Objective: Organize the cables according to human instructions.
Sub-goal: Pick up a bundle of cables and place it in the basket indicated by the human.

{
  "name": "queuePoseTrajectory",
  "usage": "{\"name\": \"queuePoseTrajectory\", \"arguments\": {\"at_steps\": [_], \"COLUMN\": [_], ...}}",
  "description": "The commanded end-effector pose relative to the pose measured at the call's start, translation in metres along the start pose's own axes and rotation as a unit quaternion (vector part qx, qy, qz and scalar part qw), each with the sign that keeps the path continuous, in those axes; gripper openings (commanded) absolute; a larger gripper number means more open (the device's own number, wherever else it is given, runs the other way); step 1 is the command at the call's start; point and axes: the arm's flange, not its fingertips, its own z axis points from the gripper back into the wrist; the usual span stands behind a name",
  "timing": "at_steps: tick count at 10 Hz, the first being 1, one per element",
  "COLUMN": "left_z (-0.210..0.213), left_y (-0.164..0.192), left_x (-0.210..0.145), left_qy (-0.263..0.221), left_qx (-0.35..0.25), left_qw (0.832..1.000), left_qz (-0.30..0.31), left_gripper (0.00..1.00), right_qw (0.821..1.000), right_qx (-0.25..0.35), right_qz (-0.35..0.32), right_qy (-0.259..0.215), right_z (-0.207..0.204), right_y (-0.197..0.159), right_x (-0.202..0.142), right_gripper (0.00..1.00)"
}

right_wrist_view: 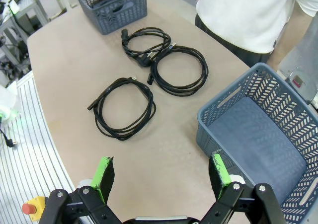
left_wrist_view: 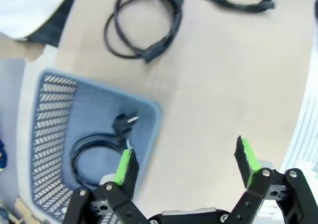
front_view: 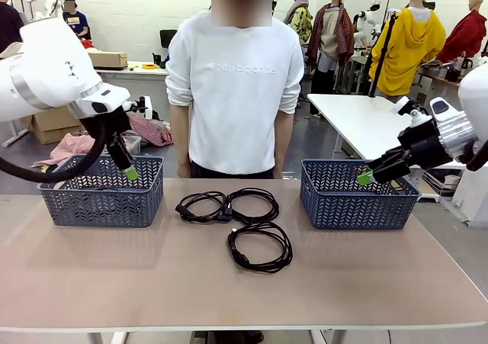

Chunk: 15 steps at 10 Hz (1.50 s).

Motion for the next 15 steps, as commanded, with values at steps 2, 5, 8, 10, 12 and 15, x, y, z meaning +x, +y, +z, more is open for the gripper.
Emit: {"name": "queuePoseTrajectory", "arguments": {"at_steps": [2, 5, 8, 10, 12, 15], "left_z": [-0.008, -0.025, -0.028, -0.028, -0.028, -0.028], "left_y": [-0.049, -0.082, -0.086, -0.086, -0.086, -0.086], "left_x": [-0.017, -0.019, -0.011, -0.011, -0.011, -0.011], "left_qy": [-0.049, -0.059, -0.040, -0.040, -0.040, -0.040], "left_qx": [-0.020, -0.033, -0.036, -0.036, -0.036, -0.036], "left_qw": [0.998, 0.997, 0.998, 0.998, 0.998, 0.998], "left_qz": [-0.015, -0.037, -0.026, -0.026, -0.026, -0.026], "left_gripper": [1.00, 1.00, 1.00, 1.00, 1.00, 1.00], "right_qw": [1.000, 1.000, 1.000, 1.000, 1.000, 1.000], "right_qx": [0.006, 0.006, 0.006, 0.006, 0.006, 0.006], "right_qz": [0.010, 0.010, 0.010, 0.010, 0.010, 0.010], "right_qy": [-0.016, -0.016, -0.016, -0.016, -0.016, -0.016], "right_z": [-0.001, -0.001, -0.001, -0.001, -0.001, -0.001], "right_y": [-0.003, -0.003, -0.003, -0.003, -0.003, -0.003], "right_x": [0.001, 0.001, 0.001, 0.001, 0.001, 0.001], "right_gripper": [1.00, 1.00, 1.00, 1.00, 1.00, 1.00]}}
